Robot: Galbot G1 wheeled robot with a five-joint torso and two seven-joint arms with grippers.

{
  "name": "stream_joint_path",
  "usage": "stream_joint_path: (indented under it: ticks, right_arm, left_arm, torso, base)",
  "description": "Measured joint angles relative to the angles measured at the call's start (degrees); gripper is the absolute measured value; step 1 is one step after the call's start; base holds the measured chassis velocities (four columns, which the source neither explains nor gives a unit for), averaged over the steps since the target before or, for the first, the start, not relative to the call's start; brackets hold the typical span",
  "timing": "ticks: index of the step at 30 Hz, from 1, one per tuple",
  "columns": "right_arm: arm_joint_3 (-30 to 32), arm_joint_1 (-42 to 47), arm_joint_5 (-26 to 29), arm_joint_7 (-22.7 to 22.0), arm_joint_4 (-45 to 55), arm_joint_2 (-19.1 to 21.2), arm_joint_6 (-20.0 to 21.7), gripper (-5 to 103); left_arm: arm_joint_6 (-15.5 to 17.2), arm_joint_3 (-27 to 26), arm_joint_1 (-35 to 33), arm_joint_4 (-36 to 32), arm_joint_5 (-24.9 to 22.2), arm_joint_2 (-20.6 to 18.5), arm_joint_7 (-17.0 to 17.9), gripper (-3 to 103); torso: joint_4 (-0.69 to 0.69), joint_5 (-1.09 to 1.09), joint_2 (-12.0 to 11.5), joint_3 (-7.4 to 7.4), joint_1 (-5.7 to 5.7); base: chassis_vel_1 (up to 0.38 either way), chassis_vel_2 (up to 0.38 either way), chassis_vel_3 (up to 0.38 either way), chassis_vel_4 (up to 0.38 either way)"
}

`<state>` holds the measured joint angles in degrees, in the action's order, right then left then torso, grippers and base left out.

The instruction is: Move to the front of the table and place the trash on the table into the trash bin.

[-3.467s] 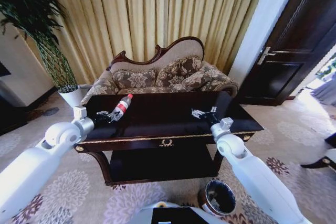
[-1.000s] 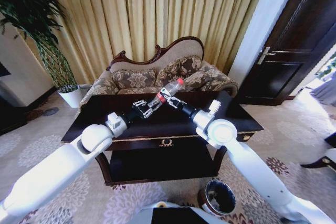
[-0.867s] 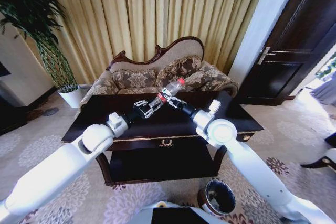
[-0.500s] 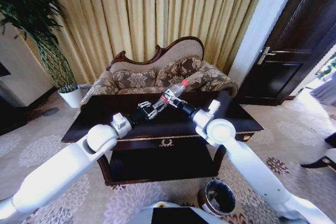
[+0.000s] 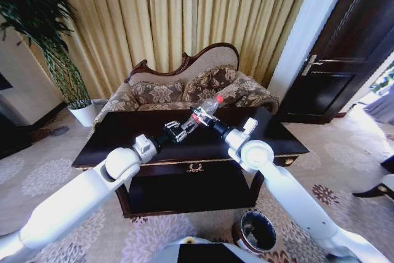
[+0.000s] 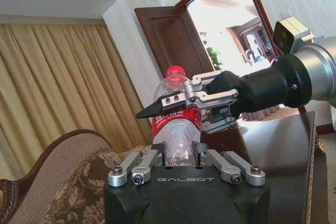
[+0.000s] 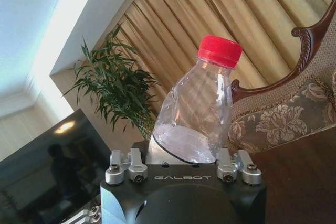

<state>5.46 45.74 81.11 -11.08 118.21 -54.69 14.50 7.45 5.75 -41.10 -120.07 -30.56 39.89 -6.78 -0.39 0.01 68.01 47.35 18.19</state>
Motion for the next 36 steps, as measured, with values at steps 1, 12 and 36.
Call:
stream_joint_path:
  ticks: [1, 12, 36]
  right_arm:
    - [0.0, 0.0, 0.0, 0.0, 0.0, 0.0, 0.0, 54]
    - [0.4, 0.3, -2.3, 4.7, -1.1, 0.0, -2.0, 32]
    - [4.5, 0.2, -14.6, 7.9, -9.6, 2.0, -8.1, 24]
  left_arm:
    - [0.0, 0.0, 0.0, 0.0, 0.0, 0.0, 0.0, 26]
    - [0.6, -1.1, -1.3, -0.3, -0.7, -0.3, 0.3, 54]
    - [4.2, -26.8, -18.6, -0.7, -10.0, -4.0, 2.9, 100]
  torso:
    - [0.0, 0.0, 0.0, 0.0, 0.0]
    - [0.0, 0.0, 0.0, 0.0, 0.0]
    - [0.02, 0.0, 0.0, 0.0, 0.0]
  base:
    - [0.0, 0.0, 0.0, 0.0]
    - [0.0, 0.0, 0.0, 0.0]
    - [0.0, 0.0, 0.0, 0.0]
